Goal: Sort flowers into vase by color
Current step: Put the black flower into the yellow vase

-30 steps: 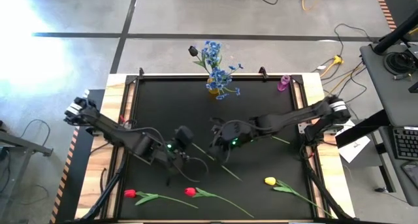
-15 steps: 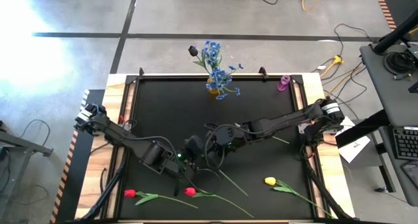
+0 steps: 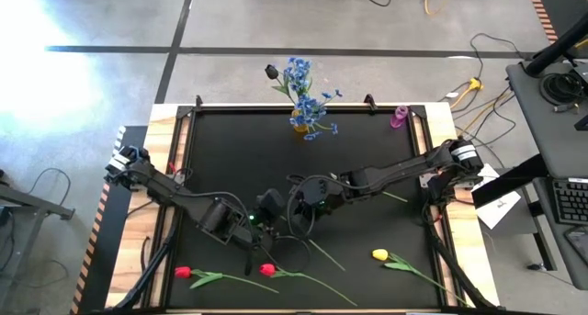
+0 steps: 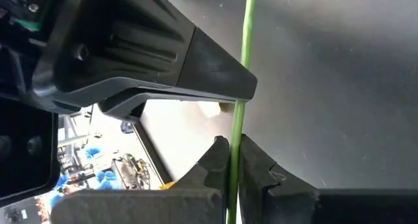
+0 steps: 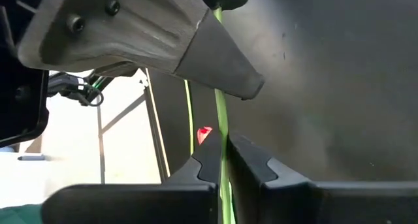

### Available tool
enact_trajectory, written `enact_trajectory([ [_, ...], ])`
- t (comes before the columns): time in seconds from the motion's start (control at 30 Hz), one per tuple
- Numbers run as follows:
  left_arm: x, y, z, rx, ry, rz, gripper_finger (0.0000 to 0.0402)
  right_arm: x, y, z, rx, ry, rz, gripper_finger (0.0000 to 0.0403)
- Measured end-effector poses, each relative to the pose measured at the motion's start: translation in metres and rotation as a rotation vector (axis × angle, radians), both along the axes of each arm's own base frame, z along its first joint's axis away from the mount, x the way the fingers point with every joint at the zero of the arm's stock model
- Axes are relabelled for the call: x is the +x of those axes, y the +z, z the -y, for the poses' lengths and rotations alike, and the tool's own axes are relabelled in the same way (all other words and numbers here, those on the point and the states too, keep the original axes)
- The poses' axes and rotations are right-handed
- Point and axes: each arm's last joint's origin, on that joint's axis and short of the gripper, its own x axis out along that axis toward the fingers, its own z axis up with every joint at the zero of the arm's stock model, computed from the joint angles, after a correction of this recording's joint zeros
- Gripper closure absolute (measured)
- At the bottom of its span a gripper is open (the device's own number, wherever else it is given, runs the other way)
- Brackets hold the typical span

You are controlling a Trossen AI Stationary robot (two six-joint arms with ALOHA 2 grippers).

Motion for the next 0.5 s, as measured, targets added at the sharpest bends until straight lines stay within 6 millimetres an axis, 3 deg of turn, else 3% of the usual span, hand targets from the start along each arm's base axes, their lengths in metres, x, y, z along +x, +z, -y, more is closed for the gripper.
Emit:
enact_trajectory([
  [0.23,-0.004,0.006,-0.002,-0.055,0.053,0.037,0.0390,0.000,0.000,0.001,-0.005,-0.001,0.004,0.0390],
  [0.5,-0.030,0.034,-0.017,-0.170,0.169,0.112,0.0304,0.000,0.006,0.015,-0.053,-0.069,0.026,0.0391],
])
